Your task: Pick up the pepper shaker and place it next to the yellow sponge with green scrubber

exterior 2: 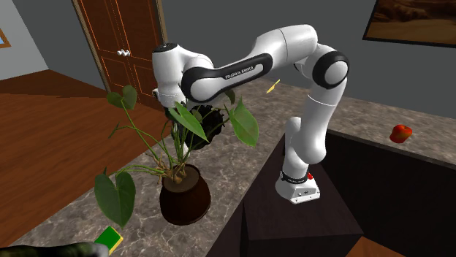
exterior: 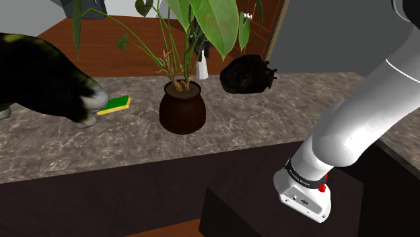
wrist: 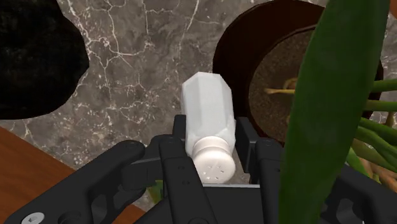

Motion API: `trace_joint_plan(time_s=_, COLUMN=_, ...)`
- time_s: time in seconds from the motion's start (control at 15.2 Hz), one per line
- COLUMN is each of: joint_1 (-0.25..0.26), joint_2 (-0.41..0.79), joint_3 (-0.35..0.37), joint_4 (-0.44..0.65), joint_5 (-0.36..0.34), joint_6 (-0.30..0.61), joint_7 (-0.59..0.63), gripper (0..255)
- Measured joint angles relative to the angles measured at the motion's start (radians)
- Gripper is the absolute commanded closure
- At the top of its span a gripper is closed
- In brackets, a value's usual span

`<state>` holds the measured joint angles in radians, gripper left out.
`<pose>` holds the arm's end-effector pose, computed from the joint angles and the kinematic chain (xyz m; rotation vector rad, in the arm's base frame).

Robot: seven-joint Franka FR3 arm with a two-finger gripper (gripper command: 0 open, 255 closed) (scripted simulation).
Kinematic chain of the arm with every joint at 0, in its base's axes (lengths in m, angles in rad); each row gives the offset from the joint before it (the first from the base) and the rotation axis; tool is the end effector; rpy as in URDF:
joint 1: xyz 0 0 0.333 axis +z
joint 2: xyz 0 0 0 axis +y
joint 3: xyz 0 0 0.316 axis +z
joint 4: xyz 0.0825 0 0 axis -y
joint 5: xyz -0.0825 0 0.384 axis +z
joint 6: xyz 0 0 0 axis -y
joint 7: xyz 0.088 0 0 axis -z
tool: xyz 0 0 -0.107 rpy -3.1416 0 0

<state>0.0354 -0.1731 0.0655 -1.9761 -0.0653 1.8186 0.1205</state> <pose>0.5071 0.0478 0.5448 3.0688 -0.0076 0.0357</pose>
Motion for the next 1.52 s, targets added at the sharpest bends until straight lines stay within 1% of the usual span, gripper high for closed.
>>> trace_joint_plan(time_s=0.2, joint_1=0.019, joint_2=0.09, joint_3=0.028, joint_4=0.101, joint_5=-0.004, joint_6=-0.015, joint_7=0.049, gripper=255)
trace_joint_plan(time_s=0.46, joint_1=0.049, joint_2=0.225, joint_3=0.061, joint_4=0.265, joint_5=-0.019, joint_6=-0.049, joint_7=0.111, gripper=255)
trace_joint_plan(time_s=0.79, joint_1=0.101, joint_2=0.416, joint_3=0.093, joint_4=0.521, joint_5=-0.049, joint_6=-0.123, joint_7=0.189, gripper=255)
trace_joint_plan(time_s=0.92, joint_1=0.127, joint_2=0.518, joint_3=0.1, joint_4=0.662, joint_5=-0.067, joint_6=-0.166, joint_7=0.214, gripper=255)
trace_joint_plan(time_s=0.99, joint_1=0.141, joint_2=0.553, joint_3=0.104, joint_4=0.71, joint_5=-0.073, joint_6=-0.181, joint_7=0.228, gripper=255)
trace_joint_plan(time_s=1.12, joint_1=0.174, joint_2=0.656, joint_3=0.107, joint_4=0.868, joint_5=-0.09, joint_6=-0.237, joint_7=0.249, gripper=255)
trace_joint_plan(time_s=1.19, joint_1=0.201, joint_2=0.747, joint_3=0.105, joint_4=1.023, joint_5=-0.103, joint_6=-0.299, joint_7=0.251, gripper=255)
trace_joint_plan(time_s=1.25, joint_1=0.217, joint_2=0.816, joint_3=0.102, joint_4=1.127, joint_5=-0.111, joint_6=-0.335, joint_7=0.254, gripper=255)
trace_joint_plan(time_s=1.32, joint_1=0.223, joint_2=0.841, joint_3=0.1, joint_4=1.16, joint_5=-0.113, joint_6=-0.346, joint_7=0.256, gripper=255)
trace_joint_plan(time_s=1.52, joint_1=0.22, joint_2=0.829, joint_3=0.102, joint_4=1.097, joint_5=-0.112, joint_6=-0.296, joint_7=0.266, gripper=255)
